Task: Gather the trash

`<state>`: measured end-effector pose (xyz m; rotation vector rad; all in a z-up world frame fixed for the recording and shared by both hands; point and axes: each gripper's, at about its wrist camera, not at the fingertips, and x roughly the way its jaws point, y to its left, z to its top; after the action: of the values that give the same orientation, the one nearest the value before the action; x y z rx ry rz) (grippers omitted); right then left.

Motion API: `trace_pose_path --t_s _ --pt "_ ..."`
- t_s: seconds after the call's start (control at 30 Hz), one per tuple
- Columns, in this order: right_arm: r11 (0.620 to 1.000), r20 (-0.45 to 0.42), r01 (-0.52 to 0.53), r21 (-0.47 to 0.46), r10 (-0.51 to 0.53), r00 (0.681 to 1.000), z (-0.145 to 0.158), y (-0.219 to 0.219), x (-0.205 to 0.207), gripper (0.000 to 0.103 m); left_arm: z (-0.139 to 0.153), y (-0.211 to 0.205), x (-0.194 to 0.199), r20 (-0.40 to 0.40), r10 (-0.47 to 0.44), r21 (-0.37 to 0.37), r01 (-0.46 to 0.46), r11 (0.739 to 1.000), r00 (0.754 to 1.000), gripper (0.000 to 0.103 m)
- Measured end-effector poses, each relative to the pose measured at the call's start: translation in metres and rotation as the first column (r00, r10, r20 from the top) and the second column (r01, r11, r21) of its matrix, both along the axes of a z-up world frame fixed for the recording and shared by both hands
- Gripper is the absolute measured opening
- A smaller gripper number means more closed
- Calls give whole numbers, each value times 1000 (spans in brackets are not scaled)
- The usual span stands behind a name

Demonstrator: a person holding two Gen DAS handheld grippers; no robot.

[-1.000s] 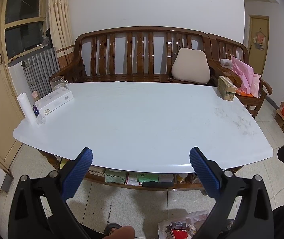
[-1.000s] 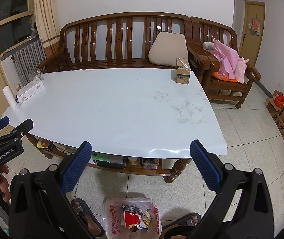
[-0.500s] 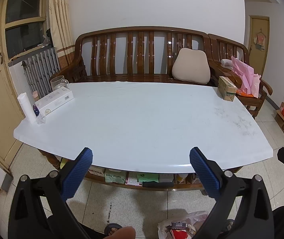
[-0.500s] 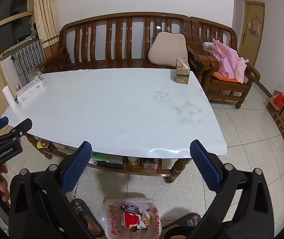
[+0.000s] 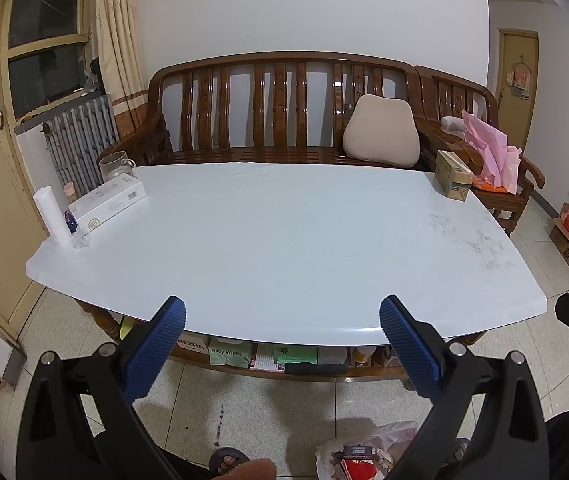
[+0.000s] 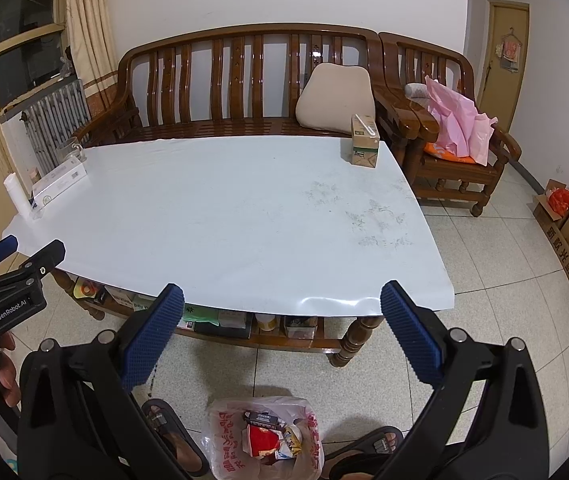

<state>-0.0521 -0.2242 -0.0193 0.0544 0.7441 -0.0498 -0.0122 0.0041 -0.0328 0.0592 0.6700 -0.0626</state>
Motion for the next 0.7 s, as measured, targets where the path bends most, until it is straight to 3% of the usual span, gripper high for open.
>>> trace_pose_path --t_s 0.7 --pt "1000 15 20 -21 -19 1000 2 3 -4 96 -1 -2 0 -6 -16 14 16 1000 1000 95"
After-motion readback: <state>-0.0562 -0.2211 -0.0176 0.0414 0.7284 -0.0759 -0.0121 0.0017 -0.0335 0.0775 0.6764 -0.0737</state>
